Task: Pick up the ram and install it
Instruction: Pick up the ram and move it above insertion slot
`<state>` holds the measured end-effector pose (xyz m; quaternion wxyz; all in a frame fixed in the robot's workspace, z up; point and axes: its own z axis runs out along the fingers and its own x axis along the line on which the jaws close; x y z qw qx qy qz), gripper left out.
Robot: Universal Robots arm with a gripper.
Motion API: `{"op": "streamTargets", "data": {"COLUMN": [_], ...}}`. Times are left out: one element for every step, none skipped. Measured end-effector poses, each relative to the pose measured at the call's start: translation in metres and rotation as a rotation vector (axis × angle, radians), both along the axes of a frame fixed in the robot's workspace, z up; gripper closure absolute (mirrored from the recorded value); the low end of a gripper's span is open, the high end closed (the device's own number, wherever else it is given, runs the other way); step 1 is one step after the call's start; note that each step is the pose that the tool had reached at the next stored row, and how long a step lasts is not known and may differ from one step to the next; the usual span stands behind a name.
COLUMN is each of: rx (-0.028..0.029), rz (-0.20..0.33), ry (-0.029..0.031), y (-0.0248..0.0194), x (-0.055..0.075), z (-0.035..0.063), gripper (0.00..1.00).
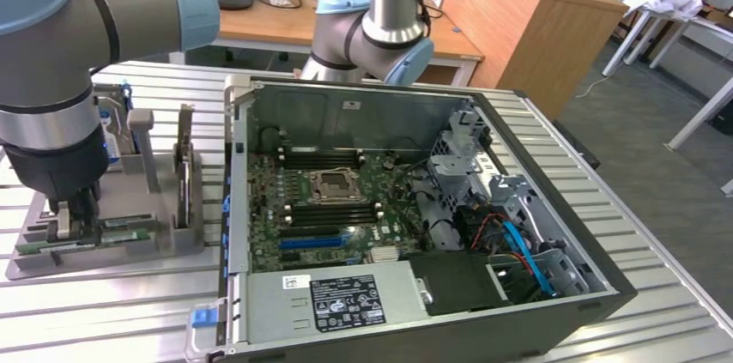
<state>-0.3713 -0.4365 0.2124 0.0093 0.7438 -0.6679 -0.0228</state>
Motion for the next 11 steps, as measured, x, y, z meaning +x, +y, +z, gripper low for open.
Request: {"op": "streamTargets", "data": {"rx": [0.0001,0.0001,0.0000,0.0000,0.0000,0.0001,0.0001,0.0000,0.0000,0.0000,0.0000], "rz": [0.000,0.000,0.000,0.000,0.000,0.000,0.000,0.000,0.000,0.000,0.000], "ry": [0.0000,0.0000,0.0000,0.0000,0.0000,0.0000,0.0000,0.0001,0.0001,0.0001,0.0000], "y": [0.0000,0.0000,0.0000,0.0000,0.0000,0.0000,0.0000,0.0000,0.0000,0.0000,0.0000], "x": [0.0000,0.0000,0.0000,0.0000,0.0000,0.0000,0.0000,0.0000,0.0000,0.0000,0.0000], "z": [0.0005,0.0009,0.0014,0.0018,0.0023,0.0028,0.0033,0.0040,0.0047,0.0055,0.0061], "gripper": [0.89,0.89,0.89,0.89,0.89,0.89,0.89,0.89,0.89,0.89,0.89]}}
